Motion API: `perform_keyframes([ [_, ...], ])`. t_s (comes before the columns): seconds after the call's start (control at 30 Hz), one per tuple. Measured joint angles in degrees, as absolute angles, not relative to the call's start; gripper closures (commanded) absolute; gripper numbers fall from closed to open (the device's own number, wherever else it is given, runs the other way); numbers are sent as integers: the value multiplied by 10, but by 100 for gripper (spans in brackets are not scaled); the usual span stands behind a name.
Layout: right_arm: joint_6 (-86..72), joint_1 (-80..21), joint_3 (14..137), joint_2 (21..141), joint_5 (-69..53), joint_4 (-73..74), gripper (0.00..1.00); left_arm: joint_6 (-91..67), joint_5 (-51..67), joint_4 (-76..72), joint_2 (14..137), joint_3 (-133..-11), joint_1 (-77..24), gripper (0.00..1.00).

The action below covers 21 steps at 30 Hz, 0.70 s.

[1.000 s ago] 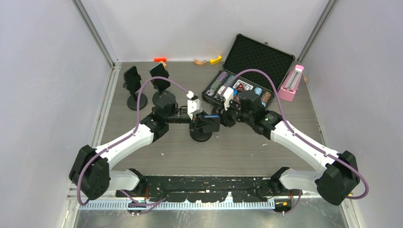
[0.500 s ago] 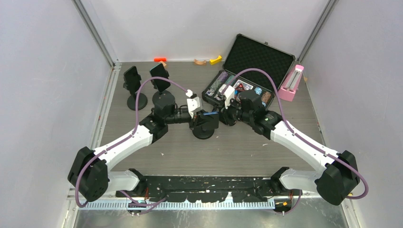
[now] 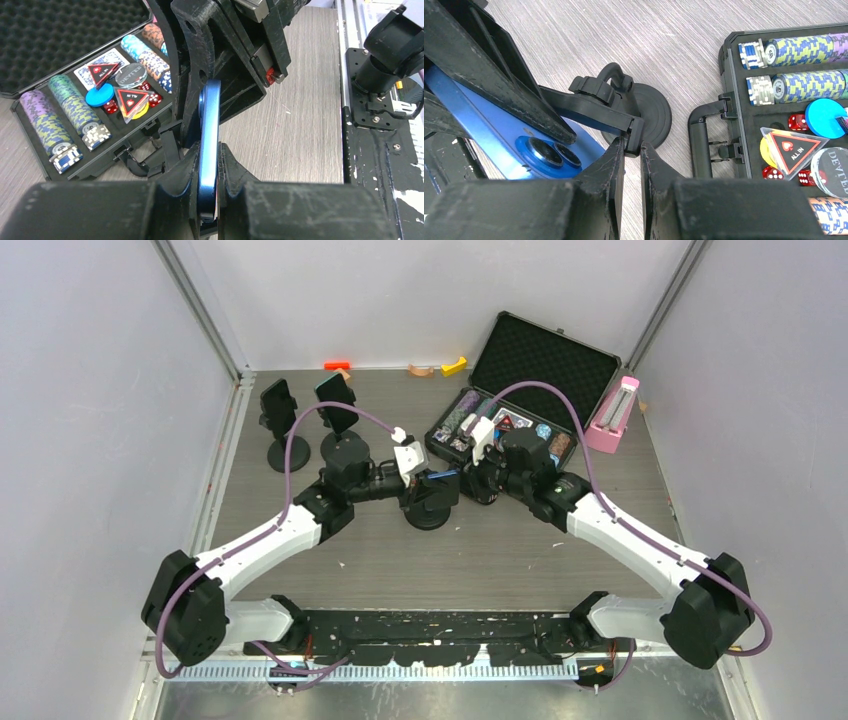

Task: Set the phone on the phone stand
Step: Install the phone on the phone stand.

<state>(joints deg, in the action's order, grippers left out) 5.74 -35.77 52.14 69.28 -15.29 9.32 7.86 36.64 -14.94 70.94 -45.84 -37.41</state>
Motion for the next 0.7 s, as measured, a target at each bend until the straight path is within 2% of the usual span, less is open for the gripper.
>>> perform_keyframes([
  [0.7,44,-354,518,704,-133,68,100,14,258,-112,706,-478,-382,100],
])
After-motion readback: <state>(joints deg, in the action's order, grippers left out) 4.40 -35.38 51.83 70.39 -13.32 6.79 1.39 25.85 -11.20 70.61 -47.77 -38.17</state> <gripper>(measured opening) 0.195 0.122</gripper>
